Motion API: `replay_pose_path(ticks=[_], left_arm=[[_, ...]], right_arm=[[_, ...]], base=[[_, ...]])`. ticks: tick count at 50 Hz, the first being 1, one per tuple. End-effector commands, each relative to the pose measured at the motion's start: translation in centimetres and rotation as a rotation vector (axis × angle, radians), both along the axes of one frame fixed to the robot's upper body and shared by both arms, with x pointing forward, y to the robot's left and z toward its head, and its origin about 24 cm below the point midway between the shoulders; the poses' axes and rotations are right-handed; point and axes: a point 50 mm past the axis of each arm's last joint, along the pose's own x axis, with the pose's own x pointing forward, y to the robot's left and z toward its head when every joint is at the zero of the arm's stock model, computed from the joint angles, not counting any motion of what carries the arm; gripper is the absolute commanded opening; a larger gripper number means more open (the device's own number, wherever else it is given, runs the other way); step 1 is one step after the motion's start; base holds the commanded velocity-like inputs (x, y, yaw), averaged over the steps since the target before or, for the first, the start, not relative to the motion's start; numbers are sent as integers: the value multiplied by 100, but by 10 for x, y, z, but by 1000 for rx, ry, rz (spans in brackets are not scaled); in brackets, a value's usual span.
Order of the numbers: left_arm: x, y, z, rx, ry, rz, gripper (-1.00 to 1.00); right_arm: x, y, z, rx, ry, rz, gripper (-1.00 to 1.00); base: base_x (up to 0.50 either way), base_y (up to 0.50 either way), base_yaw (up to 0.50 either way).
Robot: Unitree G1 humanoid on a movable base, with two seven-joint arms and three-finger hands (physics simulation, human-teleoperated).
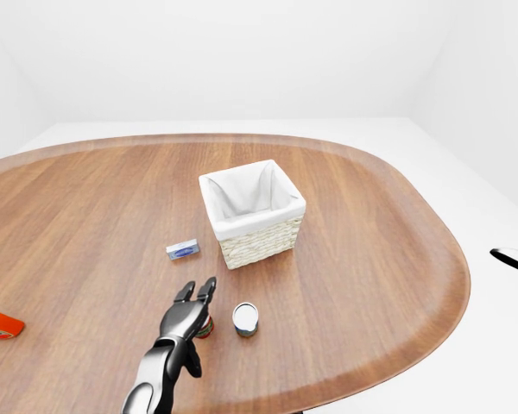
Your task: Pick up the tomato sauce, and put it in the basket.
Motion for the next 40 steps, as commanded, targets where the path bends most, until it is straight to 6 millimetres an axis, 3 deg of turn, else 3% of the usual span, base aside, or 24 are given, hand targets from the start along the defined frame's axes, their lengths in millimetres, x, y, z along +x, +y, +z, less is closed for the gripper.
replay_pose_path(ticks=[1, 40], left_arm=[[1, 3, -2, 4, 2, 10, 100], [6, 5, -18, 32, 27, 10, 100]], right_arm=[[1, 0, -1, 2, 6, 1, 100], [1, 0, -1, 2, 6, 3, 100]], base=[[0, 0, 0], [0, 0, 0]])
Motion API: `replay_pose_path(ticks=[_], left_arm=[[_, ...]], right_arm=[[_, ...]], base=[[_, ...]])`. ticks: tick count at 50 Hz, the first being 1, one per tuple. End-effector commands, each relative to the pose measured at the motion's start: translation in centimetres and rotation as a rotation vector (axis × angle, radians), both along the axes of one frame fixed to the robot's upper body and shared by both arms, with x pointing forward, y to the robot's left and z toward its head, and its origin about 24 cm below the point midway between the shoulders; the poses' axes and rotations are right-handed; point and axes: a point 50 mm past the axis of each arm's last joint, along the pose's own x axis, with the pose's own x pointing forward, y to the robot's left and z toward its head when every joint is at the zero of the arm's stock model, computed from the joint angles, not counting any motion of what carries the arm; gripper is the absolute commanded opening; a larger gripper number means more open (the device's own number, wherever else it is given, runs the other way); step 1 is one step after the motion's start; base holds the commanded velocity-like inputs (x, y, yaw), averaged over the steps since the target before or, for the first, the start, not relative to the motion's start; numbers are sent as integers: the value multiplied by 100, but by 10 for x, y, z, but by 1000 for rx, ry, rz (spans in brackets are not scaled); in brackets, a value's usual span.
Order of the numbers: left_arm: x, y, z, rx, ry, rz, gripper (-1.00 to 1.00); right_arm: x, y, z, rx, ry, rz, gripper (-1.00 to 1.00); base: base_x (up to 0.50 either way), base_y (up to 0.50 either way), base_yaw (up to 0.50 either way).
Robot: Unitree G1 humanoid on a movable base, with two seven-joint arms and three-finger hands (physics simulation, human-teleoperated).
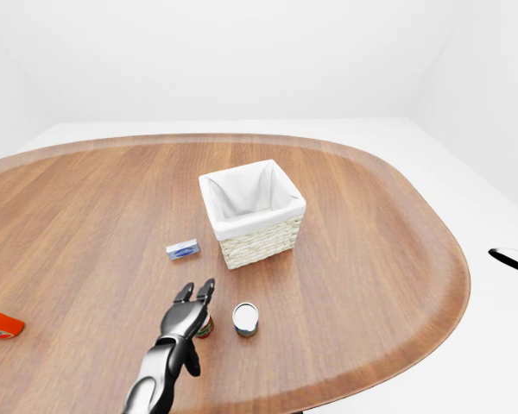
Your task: Pick up the tomato sauce, and put it in the basket.
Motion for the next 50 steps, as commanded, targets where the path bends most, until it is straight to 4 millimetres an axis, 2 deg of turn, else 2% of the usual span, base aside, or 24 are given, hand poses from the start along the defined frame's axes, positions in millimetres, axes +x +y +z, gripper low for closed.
replay_pose_path(ticks=[1, 41, 42, 43, 44, 45, 50], left_arm=[[0, 1, -4, 6, 10, 0, 100], [-2, 0, -15, 22, 41, -6, 100], [-2, 0, -15, 20, 43, -6, 92], [-3, 0, -15, 21, 44, -7, -28], [-3, 0, -16, 20, 44, -6, -51], [-3, 0, -14, 17, 42, -6, -100], [-4, 1, -14, 19, 45, -6, -100]], right_arm=[[0, 0, 1, -2, -2, 0, 100], [2, 0, -2, 7, 10, 1, 100], [2, 0, -3, 7, 11, 1, 100], [2, 0, -2, 6, 10, 1, 100], [2, 0, -2, 5, 9, 1, 100], [2, 0, -2, 5, 8, 1, 100], [1, 0, -1, 2, 5, 1, 100]], base=[[0, 0, 0], [0, 0, 0], [0, 0, 0], [0, 0, 0], [0, 0, 0], [0, 0, 0], [0, 0, 0]])
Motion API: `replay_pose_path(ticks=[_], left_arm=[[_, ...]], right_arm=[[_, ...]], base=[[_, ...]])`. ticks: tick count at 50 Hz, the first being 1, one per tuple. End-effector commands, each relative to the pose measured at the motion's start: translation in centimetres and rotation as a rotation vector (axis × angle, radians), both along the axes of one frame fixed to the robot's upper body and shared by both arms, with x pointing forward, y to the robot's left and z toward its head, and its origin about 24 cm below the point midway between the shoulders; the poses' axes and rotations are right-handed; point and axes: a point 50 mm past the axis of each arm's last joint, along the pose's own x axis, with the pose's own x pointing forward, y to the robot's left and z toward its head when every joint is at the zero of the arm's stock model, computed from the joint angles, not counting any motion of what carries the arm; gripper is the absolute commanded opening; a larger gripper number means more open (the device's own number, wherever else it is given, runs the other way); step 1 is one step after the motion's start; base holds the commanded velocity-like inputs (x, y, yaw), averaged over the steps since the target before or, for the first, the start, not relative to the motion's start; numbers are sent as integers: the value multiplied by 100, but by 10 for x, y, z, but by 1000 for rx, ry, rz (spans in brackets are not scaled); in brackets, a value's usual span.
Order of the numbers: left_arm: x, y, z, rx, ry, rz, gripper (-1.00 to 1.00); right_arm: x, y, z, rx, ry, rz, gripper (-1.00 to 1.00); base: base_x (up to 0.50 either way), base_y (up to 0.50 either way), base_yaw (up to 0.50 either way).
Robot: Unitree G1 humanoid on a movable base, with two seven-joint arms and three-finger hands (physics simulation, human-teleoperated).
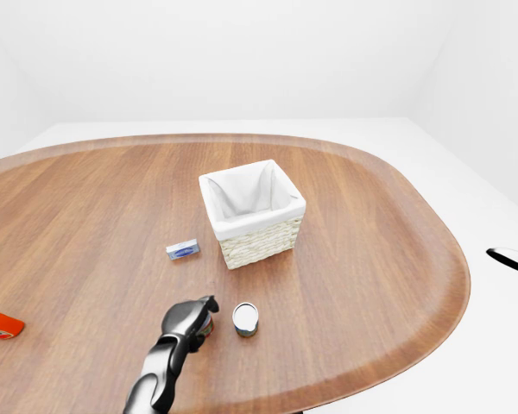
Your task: Pick up the tomato sauce, and put it in the basket.
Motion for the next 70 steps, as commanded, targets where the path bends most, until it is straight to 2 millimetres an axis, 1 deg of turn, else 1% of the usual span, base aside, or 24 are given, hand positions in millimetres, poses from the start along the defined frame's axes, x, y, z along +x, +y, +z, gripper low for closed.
replay_pose_path(ticks=[1, 17, 21, 25, 27, 28, 31, 34, 37, 39, 42, 43, 45, 46, 47, 51, 56, 59, 60, 65, 66, 68, 69, 70], left_arm=[[-7, 0, -8, 10, 53, -6, -100], [-7, 2, -2, 0, 42, 0, -100], [3, 4, 26, -44, -66, 21, -100], [19, 3, 72, -100, -252, 33, -100], [28, 0, 101, -173, -368, 34, -100], [35, -6, 126, -253, -456, 23, -100], [38, -9, 157, -238, -551, -19, -100], [51, -7, 200, -291, -697, 49, -100], [58, -11, 223, -304, -767, 26, -100], [61, -19, 234, -320, -780, -25, -100], [73, -34, 264, -314, -875, -93, -100], [73, -35, 265, -312, -878, -96, -100], [83, -42, 286, -307, -930, -129, -100], [90, -47, 304, -323, -957, -161, -100], [91, -48, 305, -324, -959, -165, -100], [129, -57, 332, -348, -993, -142, -100], [185, -62, 341, -361, -963, 7, -100], [204, -70, 342, -331, -972, 24, -100], [210, -74, 335, -345, -950, 44, -100], [214, -82, 308, -299, -862, 48, -100], [213, -82, 304, -185, -891, 28, -100], [215, -82, 298, -279, -813, 49, -100], [216, -77, 293, -253, -792, 92, -100], [216, -73, 280, -278, -711, 115, -100]], right_arm=[[0, 0, 1, -2, -2, 0, 100], [1, 1, 1, -5, -3, 1, 100], [0, 1, 2, -6, -6, 1, 100], [0, 2, 2, -6, -6, 1, 100], [0, 2, 1, -6, -4, 2, 100], [0, 2, 0, -3, -2, 3, 100], [1, 3, 0, -5, -1, 3, 100], [1, 2, 0, -2, -1, 3, 100], [1, 3, 0, -4, 0, 4, 100], [2, 3, -1, -1, 4, 6, 100], [3, 2, -3, 3, 11, 7, 100], [3, 2, -3, 3, 11, 7, 100], [2, 2, -2, 3, 9, 7, 100], [3, 2, -3, 4, 12, 8, 100], [3, 2, -3, 4, 13, 8, 100], [4, 2, -4, 6, 16, 10, 100], [4, 2, -3, 6, 13, 12, 100], [4, 2, -2, 5, 8, 12, 100], [4, 2, -2, 5, 8, 13, 100], [4, 2, -1, 5, 4, 16, 100], [3, 1, -1, 8, 1, 14, 100], [2, 0, 0, 10, -5, 12, 100], [2, 0, 1, 9, -8, 12, 100], [2, 0, 1, 9, -10, 15, 100]], base=[[0, 0, 0], [0, 0, 0], [0, 0, 0], [0, 0, 0], [0, 0, 0], [0, 0, 0], [0, 0, 0], [0, 0, 0], [0, 0, 0], [0, 0, 0], [0, 0, 0], [0, 0, 0], [0, 0, 0], [0, 0, 0], [0, 0, 0], [0, 0, 0], [0, 0, 0], [0, 0, 0], [0, 0, 0], [0, 0, 0], [0, 0, 0], [0, 0, 0], [0, 0, 0], [0, 0, 0]])
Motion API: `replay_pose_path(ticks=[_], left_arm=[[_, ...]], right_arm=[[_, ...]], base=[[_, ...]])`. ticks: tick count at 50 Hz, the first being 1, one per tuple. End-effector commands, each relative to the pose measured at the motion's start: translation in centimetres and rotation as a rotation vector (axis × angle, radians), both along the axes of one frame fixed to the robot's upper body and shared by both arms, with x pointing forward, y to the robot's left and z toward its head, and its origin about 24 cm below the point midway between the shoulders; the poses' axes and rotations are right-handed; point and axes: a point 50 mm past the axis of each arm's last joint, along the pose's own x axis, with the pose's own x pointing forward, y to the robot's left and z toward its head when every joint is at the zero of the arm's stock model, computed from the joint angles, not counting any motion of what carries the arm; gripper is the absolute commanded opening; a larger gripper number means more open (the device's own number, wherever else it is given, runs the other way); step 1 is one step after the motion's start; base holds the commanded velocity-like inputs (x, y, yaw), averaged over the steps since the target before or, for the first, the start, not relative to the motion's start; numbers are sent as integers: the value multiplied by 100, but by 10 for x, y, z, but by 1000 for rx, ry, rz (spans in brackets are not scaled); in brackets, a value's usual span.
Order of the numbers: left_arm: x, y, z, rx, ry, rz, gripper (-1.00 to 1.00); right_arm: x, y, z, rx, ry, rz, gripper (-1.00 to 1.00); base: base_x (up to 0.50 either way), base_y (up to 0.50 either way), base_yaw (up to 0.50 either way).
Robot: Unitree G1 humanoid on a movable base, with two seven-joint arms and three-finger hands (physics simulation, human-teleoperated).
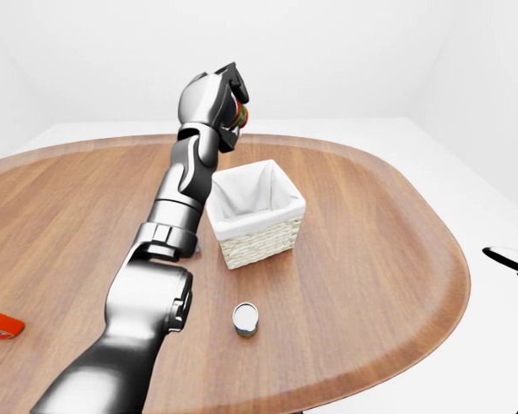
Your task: Pick up the tomato sauce, and put it in the basket.
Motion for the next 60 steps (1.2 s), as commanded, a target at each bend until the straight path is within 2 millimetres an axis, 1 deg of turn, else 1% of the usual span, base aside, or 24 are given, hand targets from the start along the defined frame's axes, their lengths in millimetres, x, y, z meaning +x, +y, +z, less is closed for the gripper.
replay_pose_path(ticks=[1, 2, 3, 4, 5, 6, 7, 8, 9, 13, 14, 15, 16, 17, 20, 27, 34, 36, 41, 43, 46, 49, 52, 60], left_arm=[[22, 6, -54, -26, 329, 118, -100], [21, 9, -59, -11, 322, 128, -100], [21, 8, -63, -24, 345, 89, -100], [20, 4, -77, -82, 436, 14, -100], [19, 4, -84, -43, 448, 18, -100], [19, 8, -83, 6, 403, 88, -100], [19, 7, -81, 9, 389, 84, -100], [18, 0, -86, 33, 418, 52, -100], [18, -1, -87, 51, 406, 52, -100], [15, -6, -99, 81, 461, 39, -100], [14, -6, -107, 157, 446, 57, -100], [11, -10, -118, 129, 475, 22, -100], [10, -9, -121, 107, 482, 46, -100], [9, -10, -127, 142, 484, 45, -100], [6, -12, -136, 136, 500, 40, -100], [3, -13, -147, 116, 520, 36, -100], [3, -13, -146, 112, 514, 33, -100], [4, -12, -144, 101, 508, 34, -100], [3, -12, -144, 99, 499, 34, -100], [3, -13, -143, 99, 493, 34, -100], [4, -13, -139, 95, 478, 34, -100], [5, -13, -136, 92, 464, 37, -100], [6, -13, -132, 88, 447, 42, -100], [8, -13, -124, 76, 421, 48, -100]], right_arm=[[-1, -1, 3, 3, -16, 4, 100], [-1, -1, 2, 4, -15, 5, 100], [-1, -1, 2, 5, -14, 5, 100], [-1, -1, 3, 6, -17, 4, 100], [-1, -2, 3, 6, -20, 4, 100], [-1, -2, 4, 7, -22, 3, 100], [-2, -2, 4, 10, -24, 4, 100], [-1, -2, 2, 14, -19, 5, 100], [-1, -2, 2, 13, -17, 7, 100], [-2, -2, 2, 14, -19, 7, 100], [-2, -2, 2, 14, -17, 7, 100], [0, -1, 2, 14, -16, 9, 100], [0, -1, 1, 13, -15, 9, 100], [-1, -2, 1, 15, -16, 9, 100], [-3, -2, 3, 12, -26, 6, 100], [-2, -1, 1, 14, -17, 9, 100], [-2, -1, 1, 13, -14, 9, 100], [-4, 0, 11, -5, -52, 5, 100], [-6, 1, 14, -13, -68, 3, 100], [-5, 1, 12, -11, -60, 5, 100], [-2, 0, 1, 10, -15, 10, 100], [-2, 0, 4, 5, -27, 9, 100], [0, 0, -1, 15, -7, 12, 100], [0, -1, -1, 15, -7, 13, 100]], base=[[0, 0, 0], [0, 0, 0], [0, 0, 0], [0, 0, 0], [0, 0, 0], [0, 0, 0], [0, 0, 0], [0, 0, 0], [0, 0, 0], [0, 0, 0], [0, 0, 0], [0, 0, 0], [0, 0, 0], [0, 0, 0], [0, 0, 0], [0, 0, 0], [0, 0, 0], [0, 0, 0], [0, 0, 0], [0, 0, 0], [0, 0, 0], [0, 0, 0], [0, 0, 0], [0, 0, 0]])
